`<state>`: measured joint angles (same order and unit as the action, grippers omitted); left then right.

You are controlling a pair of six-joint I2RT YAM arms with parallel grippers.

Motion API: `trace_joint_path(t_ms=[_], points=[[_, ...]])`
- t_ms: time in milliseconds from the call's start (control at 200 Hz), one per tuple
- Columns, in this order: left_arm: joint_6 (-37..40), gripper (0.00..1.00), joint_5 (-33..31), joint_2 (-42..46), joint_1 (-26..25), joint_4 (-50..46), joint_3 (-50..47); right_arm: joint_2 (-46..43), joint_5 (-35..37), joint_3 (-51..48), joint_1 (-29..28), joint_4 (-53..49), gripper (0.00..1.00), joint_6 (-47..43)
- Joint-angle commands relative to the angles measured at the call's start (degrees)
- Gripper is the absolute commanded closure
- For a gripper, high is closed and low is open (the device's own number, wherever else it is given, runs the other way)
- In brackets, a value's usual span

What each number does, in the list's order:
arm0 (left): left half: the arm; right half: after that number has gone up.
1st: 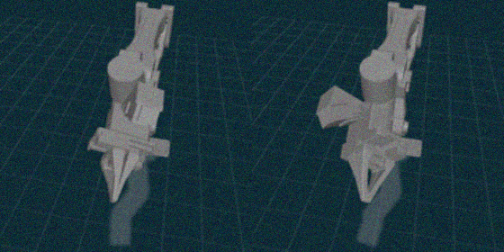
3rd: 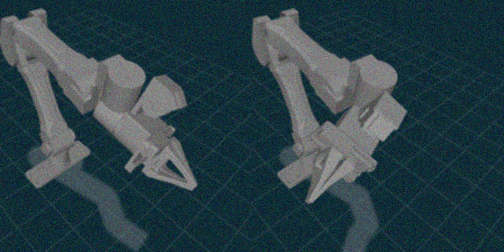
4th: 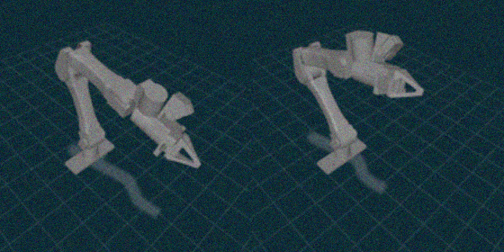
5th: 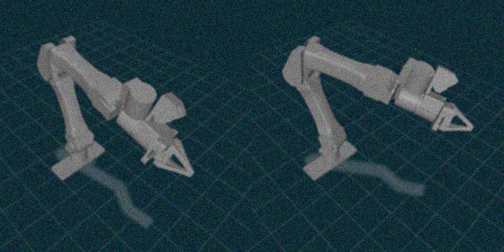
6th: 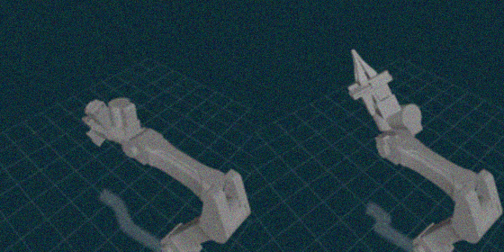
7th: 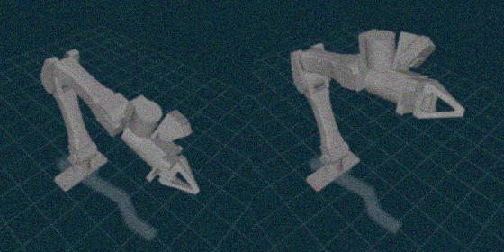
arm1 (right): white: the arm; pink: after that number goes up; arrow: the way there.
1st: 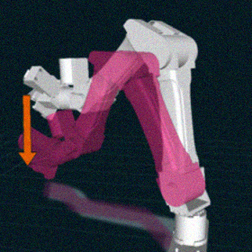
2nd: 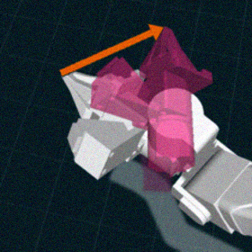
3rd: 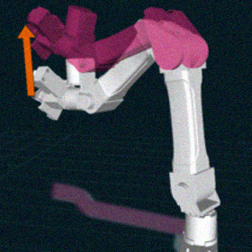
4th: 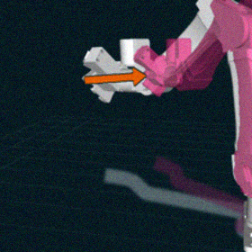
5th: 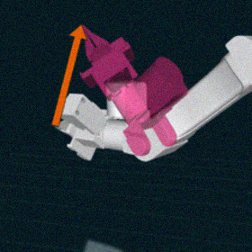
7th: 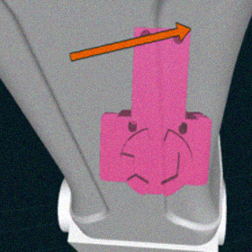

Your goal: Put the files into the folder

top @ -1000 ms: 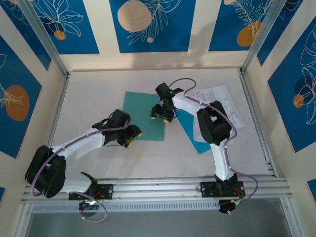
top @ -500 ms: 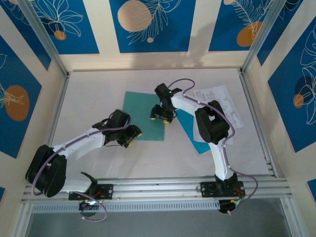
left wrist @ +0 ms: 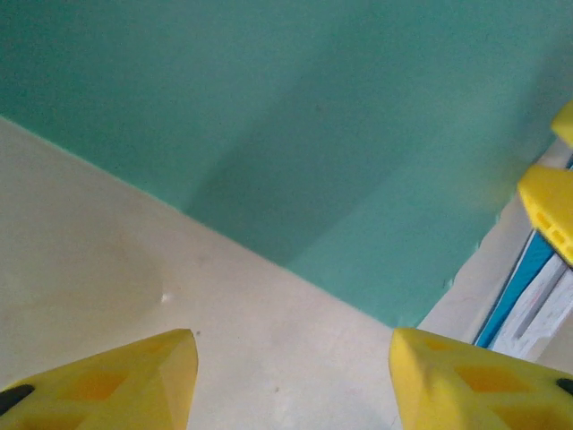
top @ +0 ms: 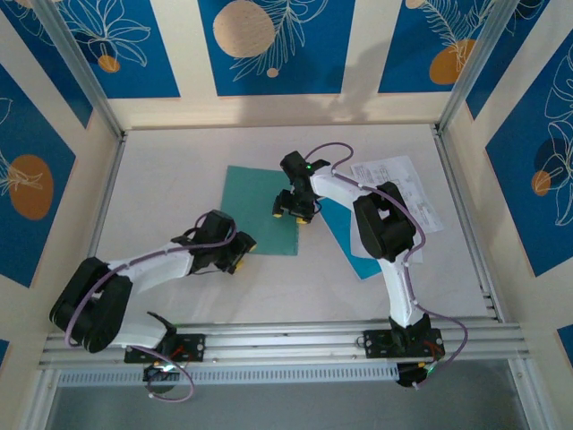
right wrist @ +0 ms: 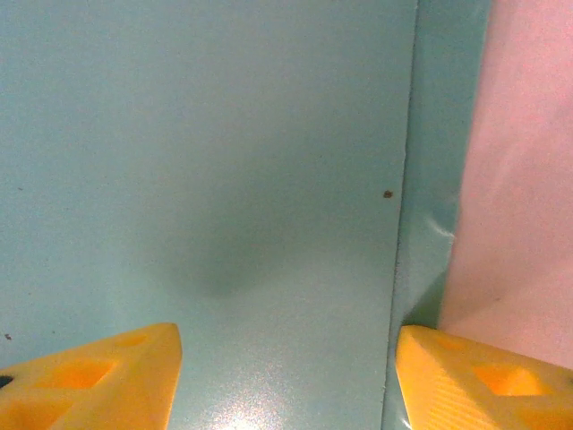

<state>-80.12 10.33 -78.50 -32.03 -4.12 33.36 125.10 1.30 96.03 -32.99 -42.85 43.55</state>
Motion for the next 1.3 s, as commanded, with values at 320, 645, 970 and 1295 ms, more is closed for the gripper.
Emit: trace_joint_path(t_ms=[320,645,970,1295], points=[[-10.8,0.54,-5.8,-4.5,0.4,18.0,-4.9,1.4,-1.6,-0.5,-0.3,-3.3,0.34,0.0],[-12.9,0.65,-6.1,-7.5,-0.1,24.2,-5.1,1.4,-2.2,-0.6,0.1,-3.3,0.34,-0.2],[-13.5,0.73,-7.0,-7.4,-1.7,28.0,-4.9,1.7,-5.0,-0.8,0.9,-1.9,0.34,-0.9],[-14.6,0.88,-7.5,-5.9,-2.7,29.9,-5.1,0.7,-10.3,-1.0,2.7,0.9,0.34,-1.4]])
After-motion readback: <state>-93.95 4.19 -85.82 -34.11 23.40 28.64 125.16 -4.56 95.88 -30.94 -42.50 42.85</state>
